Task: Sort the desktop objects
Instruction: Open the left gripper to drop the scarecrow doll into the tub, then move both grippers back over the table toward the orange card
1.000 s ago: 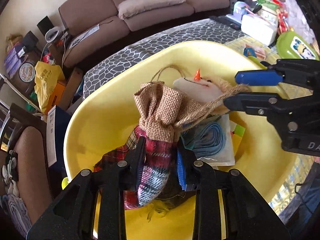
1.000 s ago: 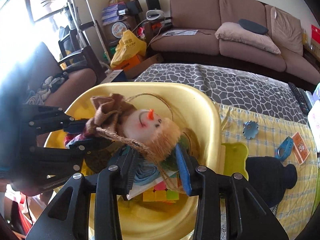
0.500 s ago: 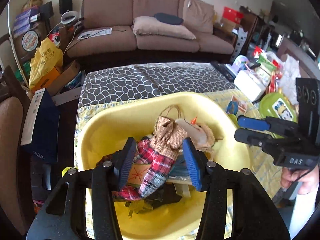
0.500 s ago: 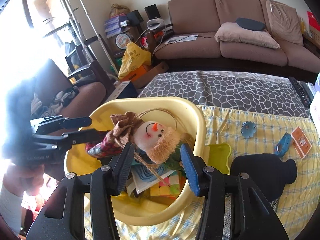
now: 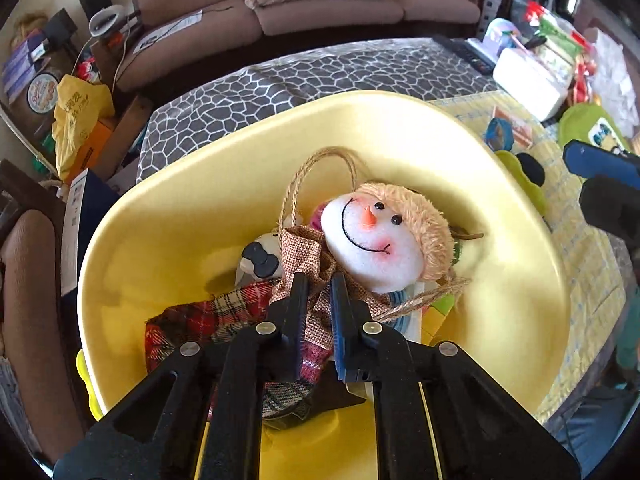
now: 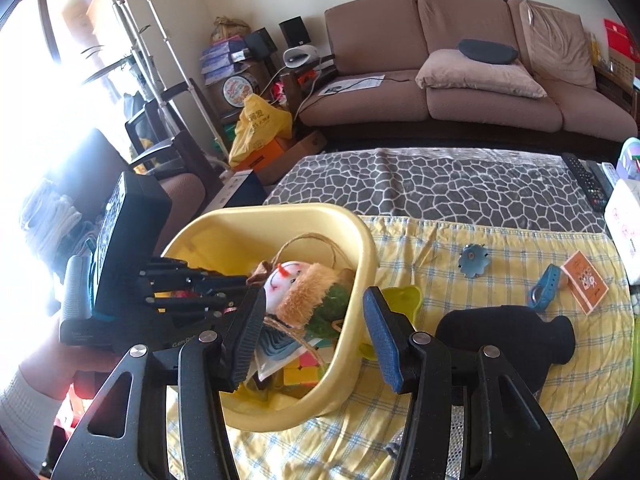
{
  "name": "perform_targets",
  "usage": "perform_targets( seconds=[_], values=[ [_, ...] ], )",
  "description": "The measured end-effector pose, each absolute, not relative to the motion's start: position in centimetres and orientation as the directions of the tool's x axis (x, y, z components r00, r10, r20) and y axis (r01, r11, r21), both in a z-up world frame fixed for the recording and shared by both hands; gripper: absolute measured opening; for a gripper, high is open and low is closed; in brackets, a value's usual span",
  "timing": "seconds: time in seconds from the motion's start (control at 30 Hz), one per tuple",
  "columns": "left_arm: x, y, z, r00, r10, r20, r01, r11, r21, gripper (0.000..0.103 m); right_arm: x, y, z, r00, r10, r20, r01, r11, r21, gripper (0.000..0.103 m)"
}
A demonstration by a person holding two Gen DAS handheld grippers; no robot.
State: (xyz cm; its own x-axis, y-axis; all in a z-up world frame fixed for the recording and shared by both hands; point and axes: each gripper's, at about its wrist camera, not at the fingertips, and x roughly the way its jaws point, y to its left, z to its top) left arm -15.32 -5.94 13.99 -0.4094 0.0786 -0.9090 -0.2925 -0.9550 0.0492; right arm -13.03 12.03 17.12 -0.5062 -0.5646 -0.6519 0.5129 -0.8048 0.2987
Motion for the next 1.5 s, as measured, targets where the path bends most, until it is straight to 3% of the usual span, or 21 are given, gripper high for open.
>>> perform_targets(
  seconds=[0.23, 0.3, 0.37, 0.47, 0.63, 0.8, 0.9, 1.1, 1.5],
  values=[
    [-13.9, -6.7, 15.0, -0.441, 0.1, -0.892, -0.244, -0.97, 0.012, 0.015, -13.2, 14.9, 17.0, -0.528, -0.535, -0.66, 0.476, -0.829, 0.292, 0.053],
    [-13.4, -7.8, 16.2, -0.48, 0.144, -0.865, -0.214, -0.976, -0.044, 0.038, -13.2, 15.5, 17.0, -0.531, -0.529, -0.662, 0.472, -0.834, 0.288, 0.054],
    [-12.7, -8.5, 17.5, -0.527, 0.173, -0.832, -0.191, -0.978, -0.083, 0.049, -13.2, 16.1, 17.0, -0.536, -0.521, -0.664, 0.465, -0.839, 0.283, 0.056],
    [-11.3, -9.5, 19.5, -0.588, 0.183, -0.788, -0.159, -0.981, -0.109, 0.051, -13.2, 16.9, 16.9, -0.545, -0.511, -0.665, 0.451, -0.847, 0.281, 0.059],
    [-10.3, -12.0, 22.0, -0.624, 0.193, -0.757, -0.108, -0.981, -0.161, 0.069, -13.3, 18.1, 16.9, -0.551, -0.504, -0.665, 0.431, -0.854, 0.29, 0.063],
    [-9.7, -12.0, 23.0, -0.647, 0.136, -0.75, -0.067, -0.99, -0.122, 0.095, -13.1, 19.0, 17.4, -0.569, -0.493, -0.658, 0.43, -0.861, 0.273, 0.078],
    [-9.3, -11.0, 22.8, -0.649, 0.145, -0.747, -0.069, -0.989, -0.132, 0.103, -13.3, 19.8, 17.3, -0.568, -0.486, -0.664, 0.424, -0.865, 0.269, 0.082],
    [-8.3, -7.0, 21.9, -0.664, 0.165, -0.729, -0.1, -0.986, -0.132, 0.103, -13.6, 22.1, 16.3, -0.576, -0.443, -0.687, 0.381, -0.889, 0.253, 0.102],
    [-5.8, 4.7, 19.6, -0.65, 0.324, -0.688, -0.272, -0.944, -0.187, 0.103, -14.5, 30.2, 15.4, -0.612, -0.374, -0.696, 0.234, -0.927, 0.292, 0.102]
  ],
)
